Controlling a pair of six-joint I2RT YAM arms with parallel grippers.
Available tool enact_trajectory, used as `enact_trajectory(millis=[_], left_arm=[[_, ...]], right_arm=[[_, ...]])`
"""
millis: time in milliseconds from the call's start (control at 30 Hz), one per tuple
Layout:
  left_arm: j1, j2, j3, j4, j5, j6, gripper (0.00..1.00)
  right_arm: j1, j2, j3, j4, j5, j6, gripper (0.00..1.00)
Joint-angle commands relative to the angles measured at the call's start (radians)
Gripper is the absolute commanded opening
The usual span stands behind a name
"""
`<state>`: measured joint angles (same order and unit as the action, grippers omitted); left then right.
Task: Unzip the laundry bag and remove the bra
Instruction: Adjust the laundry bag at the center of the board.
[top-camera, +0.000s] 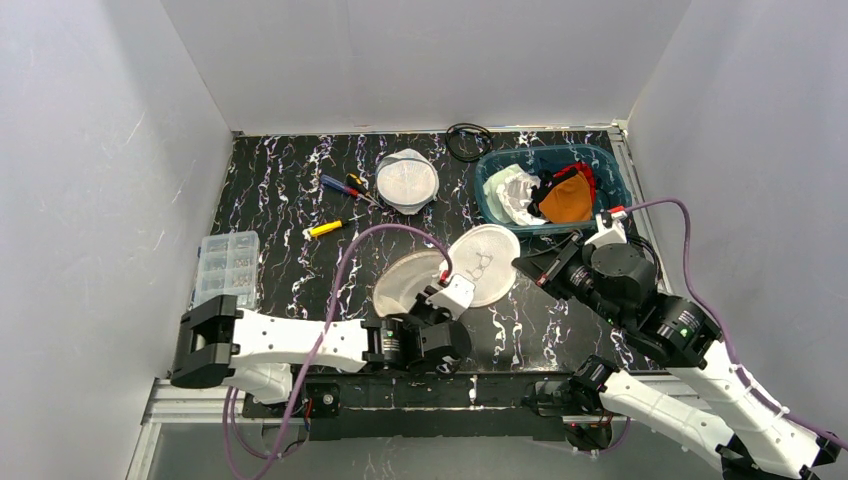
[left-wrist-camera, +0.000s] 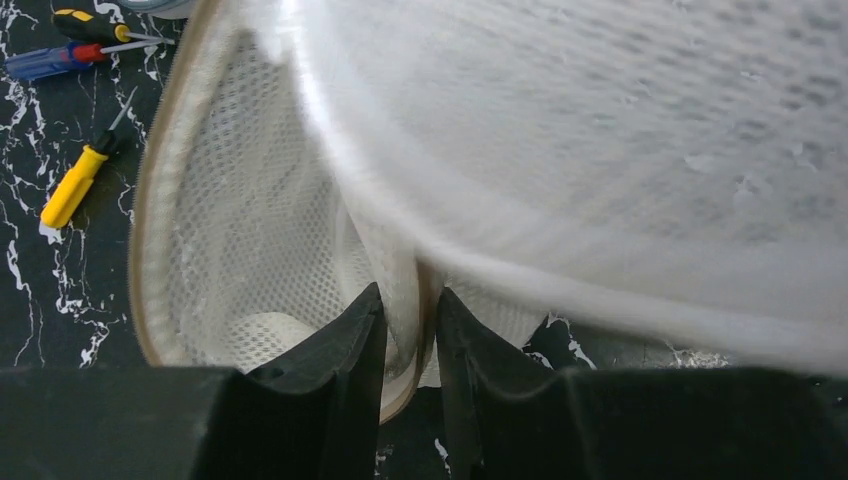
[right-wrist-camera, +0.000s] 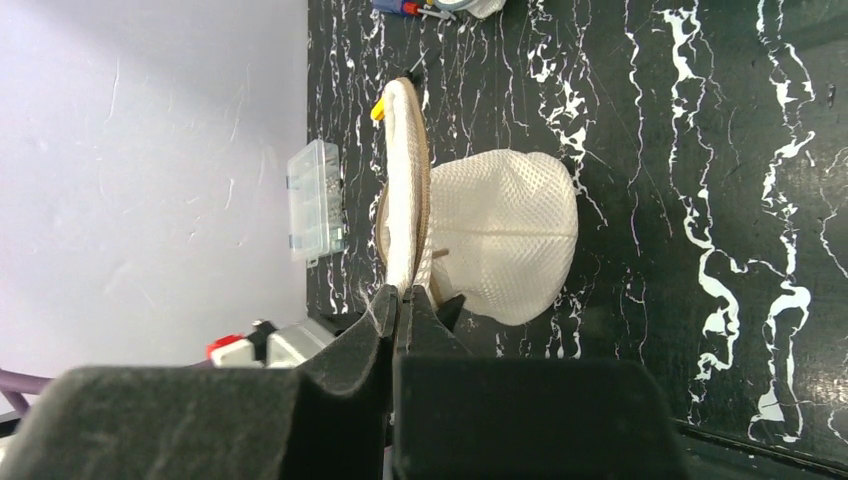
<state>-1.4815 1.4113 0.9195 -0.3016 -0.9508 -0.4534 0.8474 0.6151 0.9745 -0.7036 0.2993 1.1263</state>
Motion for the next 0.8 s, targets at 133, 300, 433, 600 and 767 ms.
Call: enact_trajectory(millis=[133,300,433,600,767], left_arm=[[-0.002,-0.209,0.013,-0.069,0.003,0.014,0.27],[-0.002,-0.286,0.004,-0.085,0.075,0.083,0.36],[0.0,-0.297,0.017,-0.138,0.06,0.093,0.39],[0.001,-0.304,0.025,-0.23,0.138,-0.078,0.56],[0.001,-0.428,-0.08,-0.328,0.178,-0.743,0.64]], right_arm=[[0.005,-0.017,0.027,-0.027,0.076,-0.053,0.01],[0.004,-0.012,0.006,-0.049,0.083,-0.094,0.01],[0.004,-0.014,-0.015,-0.054,0.086,-0.115,0.01],[0.004,-0.022,-0.023,-0.05,0.083,-0.117,0.01],[0.004,-0.036,-0.032,-0.044,0.095,-0.117,0.01]])
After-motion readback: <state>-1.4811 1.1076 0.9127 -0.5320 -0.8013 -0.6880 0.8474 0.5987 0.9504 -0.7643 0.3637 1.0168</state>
